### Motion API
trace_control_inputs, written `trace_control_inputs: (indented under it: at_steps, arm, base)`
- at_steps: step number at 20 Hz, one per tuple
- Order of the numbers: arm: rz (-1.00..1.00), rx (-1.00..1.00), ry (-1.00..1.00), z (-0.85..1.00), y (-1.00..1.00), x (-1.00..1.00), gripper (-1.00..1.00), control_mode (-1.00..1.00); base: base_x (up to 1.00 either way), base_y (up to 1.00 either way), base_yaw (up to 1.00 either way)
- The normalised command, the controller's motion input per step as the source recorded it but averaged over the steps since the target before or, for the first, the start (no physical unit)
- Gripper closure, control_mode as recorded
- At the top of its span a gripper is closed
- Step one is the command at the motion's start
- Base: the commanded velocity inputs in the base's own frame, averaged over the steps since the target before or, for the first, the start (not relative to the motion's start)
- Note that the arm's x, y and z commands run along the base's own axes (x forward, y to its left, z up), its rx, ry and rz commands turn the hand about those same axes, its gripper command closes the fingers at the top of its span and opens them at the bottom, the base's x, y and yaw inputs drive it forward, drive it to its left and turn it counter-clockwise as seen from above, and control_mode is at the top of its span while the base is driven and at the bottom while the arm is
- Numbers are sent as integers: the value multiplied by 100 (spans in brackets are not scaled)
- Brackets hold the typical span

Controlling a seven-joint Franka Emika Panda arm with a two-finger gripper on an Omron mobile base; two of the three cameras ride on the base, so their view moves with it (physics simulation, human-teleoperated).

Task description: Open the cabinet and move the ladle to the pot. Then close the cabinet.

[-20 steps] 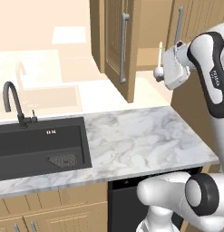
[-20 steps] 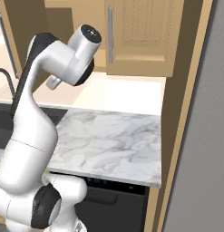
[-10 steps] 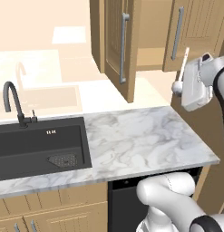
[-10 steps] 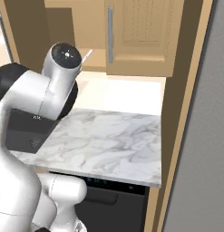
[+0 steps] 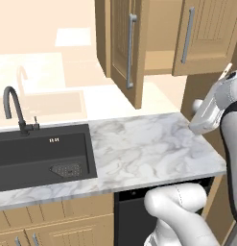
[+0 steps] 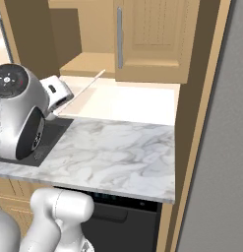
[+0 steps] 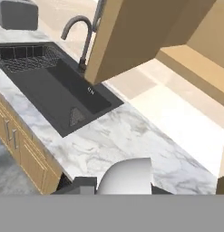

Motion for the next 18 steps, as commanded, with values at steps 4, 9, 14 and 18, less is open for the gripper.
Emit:
trace_control_inputs:
  at_steps: [4,9,14,18]
  arm:
    - [-25,-1,18,7,-7,0,100,-100]
    - [-16,2,19,3,-3,0,100,-100]
    - [-15,12,23,0,-15,0,100,-100]
    - [-5,10,12,0,-15,0,100,-100]
  base:
    - [0,0,0]
    - [0,0,0]
    - [0,0,0]
    - [0,0,0]
